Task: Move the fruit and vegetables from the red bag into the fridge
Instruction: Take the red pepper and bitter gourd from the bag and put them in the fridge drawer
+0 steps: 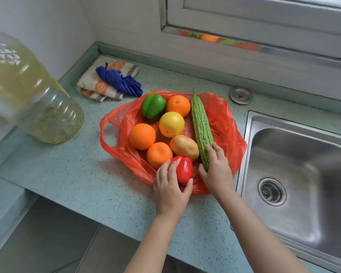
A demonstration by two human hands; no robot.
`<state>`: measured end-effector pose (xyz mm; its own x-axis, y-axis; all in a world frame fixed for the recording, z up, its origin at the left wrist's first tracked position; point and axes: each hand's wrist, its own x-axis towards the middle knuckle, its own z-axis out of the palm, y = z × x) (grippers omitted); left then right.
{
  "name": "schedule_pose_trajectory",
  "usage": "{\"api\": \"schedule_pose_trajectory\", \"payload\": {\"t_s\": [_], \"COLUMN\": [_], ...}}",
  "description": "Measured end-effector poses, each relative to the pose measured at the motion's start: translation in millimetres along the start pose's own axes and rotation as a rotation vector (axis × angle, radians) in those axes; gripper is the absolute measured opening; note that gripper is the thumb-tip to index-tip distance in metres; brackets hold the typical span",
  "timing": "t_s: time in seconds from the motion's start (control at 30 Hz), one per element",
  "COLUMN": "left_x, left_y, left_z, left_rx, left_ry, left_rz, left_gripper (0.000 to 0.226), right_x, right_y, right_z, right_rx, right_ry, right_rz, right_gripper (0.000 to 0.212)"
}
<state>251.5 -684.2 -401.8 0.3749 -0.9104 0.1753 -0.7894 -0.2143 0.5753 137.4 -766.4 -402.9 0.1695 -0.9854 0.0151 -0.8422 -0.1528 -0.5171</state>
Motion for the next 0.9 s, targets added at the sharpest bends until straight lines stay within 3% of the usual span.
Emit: {"api": "schedule_pose_trajectory", "payload": {"t_s": [0.3,0.7,0.9], "left_x": [-2.7,21.7,46.6], "left_y": [-0.8,22.2,42.5], "left_z": [5.3,-18.5,-38.6], "left_rx": [0.028,-0.276,-0.389], "left_ry": [0.01,0.119,0.082], "left_rz": [-0.044,-0.019,0.06], "left_gripper": [0.066,0.055,0.056], "right_x": [0.4,5.0,5.4], "right_y": [-0.5,-11.2,-19.4], "right_z": [1.3,-30.8,-59.1], "right_rx": [0.161,0.329,0.352], "right_ry": [0.036,0.155,0.238], "right_rz": [0.088,0.065,0.026], "right_gripper": [0.061,0.056,0.055]}}
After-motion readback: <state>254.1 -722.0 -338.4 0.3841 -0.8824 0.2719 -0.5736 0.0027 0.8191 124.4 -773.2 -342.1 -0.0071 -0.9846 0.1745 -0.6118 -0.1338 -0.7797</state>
